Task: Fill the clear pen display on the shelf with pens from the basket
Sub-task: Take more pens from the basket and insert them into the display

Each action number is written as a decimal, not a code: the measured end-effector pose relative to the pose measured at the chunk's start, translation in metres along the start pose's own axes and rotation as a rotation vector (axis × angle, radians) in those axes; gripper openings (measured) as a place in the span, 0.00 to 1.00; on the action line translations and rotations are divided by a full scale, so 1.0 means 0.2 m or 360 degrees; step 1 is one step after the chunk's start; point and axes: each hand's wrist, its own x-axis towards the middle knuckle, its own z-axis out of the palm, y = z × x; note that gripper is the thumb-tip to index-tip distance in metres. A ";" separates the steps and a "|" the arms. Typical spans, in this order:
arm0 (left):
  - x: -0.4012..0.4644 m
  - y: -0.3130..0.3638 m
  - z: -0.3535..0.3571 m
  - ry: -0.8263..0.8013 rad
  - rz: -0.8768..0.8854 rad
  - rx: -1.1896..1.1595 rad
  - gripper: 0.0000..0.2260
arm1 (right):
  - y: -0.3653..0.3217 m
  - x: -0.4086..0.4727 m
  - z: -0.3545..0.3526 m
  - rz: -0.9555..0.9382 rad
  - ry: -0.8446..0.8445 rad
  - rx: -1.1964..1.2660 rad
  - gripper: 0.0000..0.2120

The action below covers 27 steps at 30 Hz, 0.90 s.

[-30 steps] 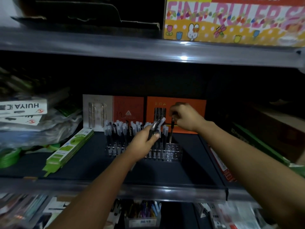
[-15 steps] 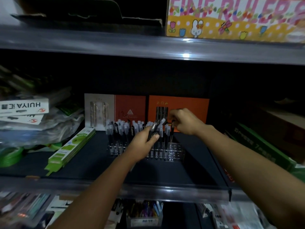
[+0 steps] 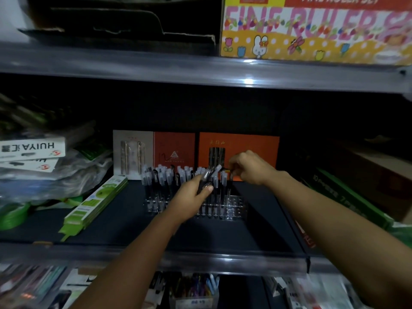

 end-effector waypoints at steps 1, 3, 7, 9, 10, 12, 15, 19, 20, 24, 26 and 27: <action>0.00 0.00 0.00 -0.0002 -0.0001 0.0000 0.16 | 0.00 0.00 0.00 -0.0003 -0.0003 -0.0013 0.12; -0.01 0.00 0.00 -0.0010 -0.0004 0.0007 0.17 | 0.00 0.01 0.02 -0.0001 0.0002 -0.0001 0.13; -0.01 0.00 -0.01 -0.0003 -0.0014 0.0031 0.15 | 0.00 0.04 0.04 0.0006 0.0001 -0.0009 0.09; -0.01 0.00 -0.01 0.0005 -0.0020 0.0046 0.15 | 0.00 0.06 0.06 0.0015 0.0013 -0.0013 0.09; -0.01 0.00 -0.01 0.0004 -0.0020 0.0046 0.14 | 0.01 0.07 0.07 0.0019 0.0019 -0.0020 0.09; -0.01 -0.01 -0.01 0.0000 -0.0026 0.0040 0.13 | 0.02 0.09 0.08 0.0025 0.0017 -0.0041 0.08; -0.01 -0.01 0.00 -0.0017 -0.0052 0.0038 0.14 | 0.02 0.10 0.09 0.0011 0.0023 -0.0077 0.05; -0.01 -0.01 0.00 -0.0029 -0.0049 0.0057 0.14 | 0.01 0.07 0.04 0.0011 -0.0008 -0.0062 0.07; -0.01 -0.01 0.00 -0.0027 -0.0052 0.0057 0.14 | 0.01 0.05 0.02 0.0004 0.0019 -0.0032 0.08; 0.00 0.00 0.00 -0.0027 -0.0041 0.0056 0.16 | -0.03 -0.01 -0.08 -0.0071 0.0148 0.0299 0.14; 0.00 0.02 0.00 -0.0026 -0.0036 0.0014 0.16 | -0.07 -0.04 -0.12 -0.0129 0.0114 0.0459 0.14; 0.00 0.03 0.01 -0.0025 -0.0031 -0.0012 0.15 | -0.09 -0.05 -0.13 -0.0159 0.0089 0.0508 0.13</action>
